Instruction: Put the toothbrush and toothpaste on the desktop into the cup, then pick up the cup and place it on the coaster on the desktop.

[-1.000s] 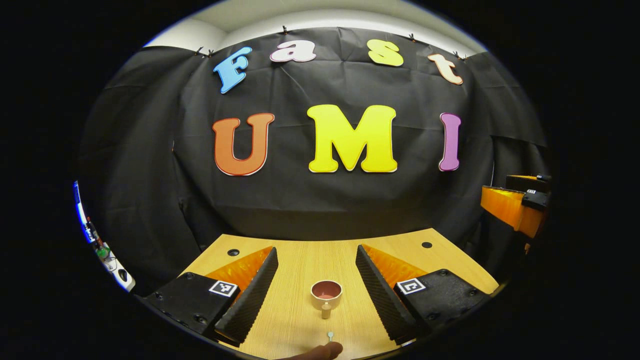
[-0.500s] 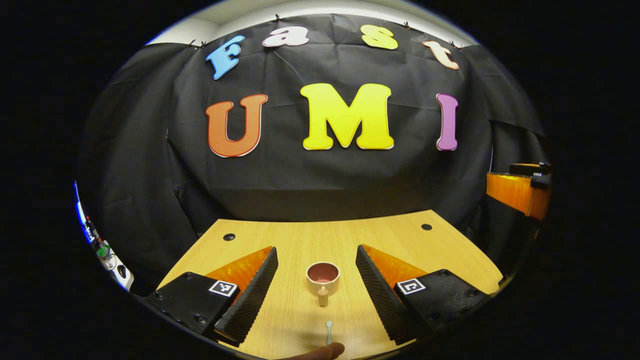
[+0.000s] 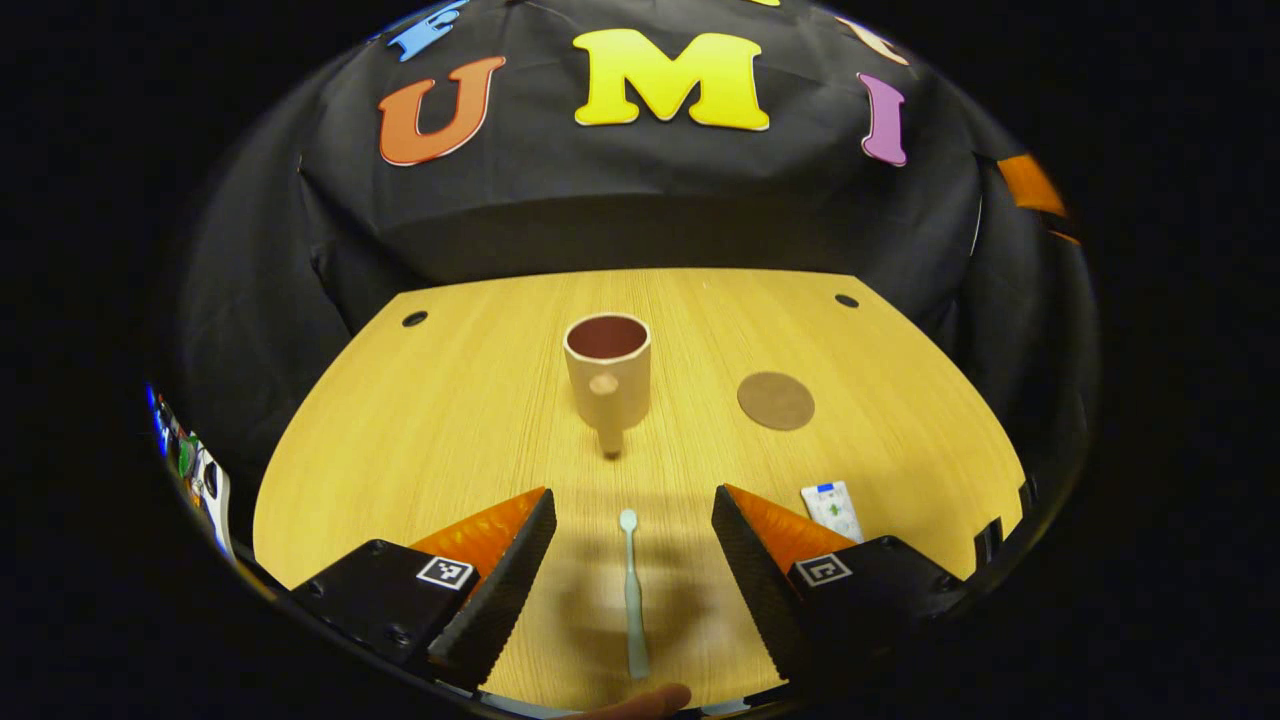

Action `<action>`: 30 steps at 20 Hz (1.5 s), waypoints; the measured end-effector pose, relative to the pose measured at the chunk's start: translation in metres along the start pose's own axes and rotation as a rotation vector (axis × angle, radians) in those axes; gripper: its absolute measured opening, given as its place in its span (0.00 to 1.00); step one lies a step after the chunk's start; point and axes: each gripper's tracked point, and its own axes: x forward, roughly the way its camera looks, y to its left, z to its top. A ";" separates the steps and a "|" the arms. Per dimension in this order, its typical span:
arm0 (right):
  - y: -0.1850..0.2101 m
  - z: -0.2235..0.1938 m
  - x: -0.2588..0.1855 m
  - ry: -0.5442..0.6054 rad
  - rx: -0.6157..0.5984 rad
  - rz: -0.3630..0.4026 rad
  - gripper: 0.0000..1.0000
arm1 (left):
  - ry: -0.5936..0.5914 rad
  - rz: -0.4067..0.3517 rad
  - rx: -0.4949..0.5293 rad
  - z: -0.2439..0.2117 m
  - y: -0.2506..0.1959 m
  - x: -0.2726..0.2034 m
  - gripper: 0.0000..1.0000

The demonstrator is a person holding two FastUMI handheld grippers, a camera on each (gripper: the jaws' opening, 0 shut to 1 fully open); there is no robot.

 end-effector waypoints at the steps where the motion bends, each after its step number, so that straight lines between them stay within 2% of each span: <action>1: 0.001 -0.008 -0.001 0.018 -0.008 0.000 0.95 | 0.022 0.009 0.010 -0.012 0.002 0.006 1.00; 4: 0.002 -0.025 -0.004 0.069 -0.045 0.000 0.95 | 0.085 0.023 0.026 -0.039 0.003 0.018 1.00; 9: 0.001 -0.040 -0.007 0.123 -0.095 -0.011 0.95 | 0.185 0.014 -0.046 -0.069 -0.009 0.029 0.99; 11: 0.003 -0.043 -0.008 0.133 -0.110 -0.008 0.95 | 0.198 -0.002 -0.077 -0.073 -0.015 0.032 0.82; 12: 0.004 -0.044 -0.008 0.140 -0.119 -0.009 0.95 | 0.201 0.003 -0.083 -0.072 -0.015 0.034 0.84; 13: 0.004 -0.046 -0.007 0.147 -0.127 -0.007 0.95 | 0.207 0.007 -0.087 -0.075 -0.014 0.035 0.80; 14: 0.003 -0.046 -0.006 0.151 -0.132 -0.006 0.95 | 0.217 0.011 -0.094 -0.076 -0.014 0.036 0.83; 15: 0.003 -0.047 -0.006 0.152 -0.137 -0.005 0.98 | 0.226 0.014 -0.103 -0.078 -0.014 0.037 0.73; 16: 0.003 -0.046 -0.006 0.152 -0.138 -0.003 0.94 | 0.238 0.011 -0.113 -0.080 -0.014 0.039 0.66; 17: 0.002 -0.046 -0.007 0.152 -0.137 -0.002 0.94 | 0.246 0.026 -0.115 -0.081 -0.011 0.038 0.69; 18: 0.001 -0.045 -0.006 0.152 -0.136 -0.001 0.94 | 0.248 0.034 -0.120 -0.080 -0.010 0.040 0.50; 20: 0.000 -0.045 -0.005 0.150 -0.130 -0.003 0.94 | 0.258 0.035 -0.125 -0.079 -0.009 0.040 0.37; 21: -0.003 -0.046 -0.004 0.156 -0.125 -0.002 0.94 | 0.261 0.038 -0.130 -0.079 -0.008 0.040 0.36; 23: -0.006 -0.049 -0.003 0.167 -0.116 -0.001 0.94 | 0.273 0.058 -0.134 -0.081 -0.003 0.041 0.27; 24: -0.007 -0.048 -0.003 0.168 -0.111 -0.002 0.94 | 0.274 0.054 -0.132 -0.080 -0.004 0.041 0.18; 30: -0.014 -0.070 0.005 0.224 -0.080 0.012 0.94 | 0.276 0.020 -0.131 -0.081 -0.003 0.039 0.12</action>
